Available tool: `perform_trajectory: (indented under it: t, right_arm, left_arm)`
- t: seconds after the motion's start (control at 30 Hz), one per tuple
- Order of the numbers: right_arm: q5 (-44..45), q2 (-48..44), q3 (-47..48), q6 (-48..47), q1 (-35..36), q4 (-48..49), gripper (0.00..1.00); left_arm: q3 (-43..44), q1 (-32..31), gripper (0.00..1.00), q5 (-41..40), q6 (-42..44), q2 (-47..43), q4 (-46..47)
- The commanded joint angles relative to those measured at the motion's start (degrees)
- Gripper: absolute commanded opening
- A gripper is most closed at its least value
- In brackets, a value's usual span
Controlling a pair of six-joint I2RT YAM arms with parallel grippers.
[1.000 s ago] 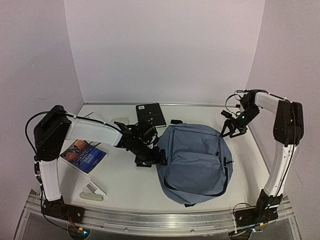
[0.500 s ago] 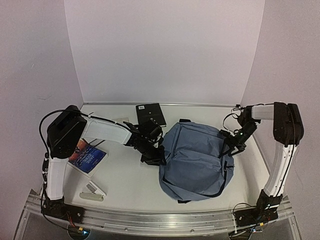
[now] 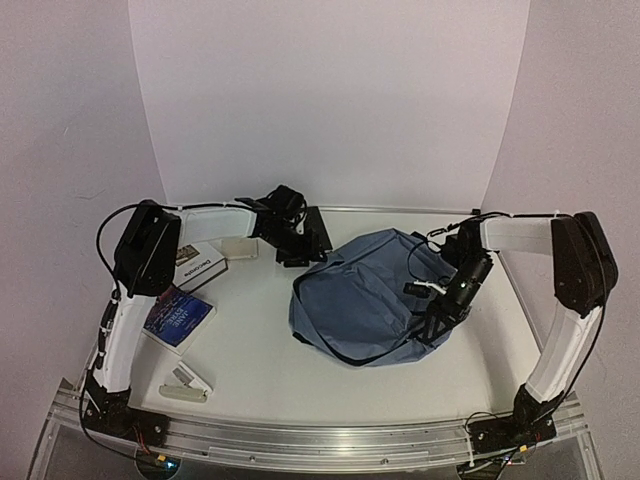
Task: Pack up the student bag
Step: Unzip the student bag at the center of the board.
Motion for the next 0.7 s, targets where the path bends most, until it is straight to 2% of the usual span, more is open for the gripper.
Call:
perform_trajectory:
  t: [0.0,0.13,0.27,0.4,0.53,0.67]
  right_arm:
    - [-5.53,-5.81,6.65,-4.37,-1.52,-9.46,0.9]
    - [-5.98,-7.26,12.53,-3.87,-5.83,-10.07,0.91]
    - [-4.51,-1.08,19.75,2.37,-13.75,-7.56,0.89]
    - [0.27,4.83,22.5,9.43,-19.65,-1.04,0.87]
    - [8.54,6.02,18.88,13.48,-20.39,7.99,0.87]
    - [12.15,6.99,15.91,15.58,-20.39,13.05,0.88]
  left_arm:
    - [0.41,0.08,0.66,-1.92,6.04,-8.73,-4.33]
    - [-6.55,-2.34,0.77,-3.6,10.39,-16.72,-4.2]
    - [-9.22,-8.39,0.81,-5.38,15.72,-20.14,-5.69]
    - [-8.8,-13.9,0.81,-2.44,18.76,-19.15,-5.87]
    - [-6.1,-17.23,0.8,-0.42,20.2,-16.04,-5.48]
    - [-1.15,-19.93,0.79,0.45,21.89,-10.81,-5.88]
